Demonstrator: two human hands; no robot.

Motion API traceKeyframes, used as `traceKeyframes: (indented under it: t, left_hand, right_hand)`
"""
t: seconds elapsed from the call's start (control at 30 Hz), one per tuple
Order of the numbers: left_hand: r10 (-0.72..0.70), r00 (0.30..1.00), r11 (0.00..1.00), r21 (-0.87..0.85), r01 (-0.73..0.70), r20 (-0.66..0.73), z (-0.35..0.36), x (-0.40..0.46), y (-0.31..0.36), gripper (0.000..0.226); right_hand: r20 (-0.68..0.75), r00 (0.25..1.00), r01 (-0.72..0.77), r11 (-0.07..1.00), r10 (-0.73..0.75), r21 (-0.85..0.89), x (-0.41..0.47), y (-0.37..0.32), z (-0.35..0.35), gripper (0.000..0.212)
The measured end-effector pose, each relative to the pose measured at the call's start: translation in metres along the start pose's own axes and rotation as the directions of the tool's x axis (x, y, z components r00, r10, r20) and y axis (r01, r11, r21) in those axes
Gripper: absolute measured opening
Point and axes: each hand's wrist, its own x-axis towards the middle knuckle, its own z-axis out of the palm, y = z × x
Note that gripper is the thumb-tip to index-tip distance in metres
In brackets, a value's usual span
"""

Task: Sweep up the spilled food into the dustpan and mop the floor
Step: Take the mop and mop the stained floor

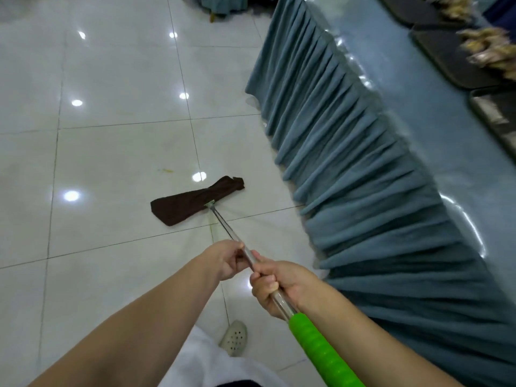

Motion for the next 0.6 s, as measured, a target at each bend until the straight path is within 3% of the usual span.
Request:
traceKeyframes:
  t: [0.23,0.6]
  left_hand:
    - [-0.085,0.995,0.996,0.012,0.084,0.059,0.046,-0.016,-0.058,0.026]
    - [-0.159,0.983,0.978,0.15,0.144,0.092,0.091,-0.026,-0.112,0.023]
  right_hand:
    - [-0.025,0.999,-0.023,0.997,0.025,0.078,-0.053,0.013,-0.053,0.016]
    - [-0.066,0.994,-0.074,0.989,0.083,0.129,-0.104,0.023,-0.102,0.025]
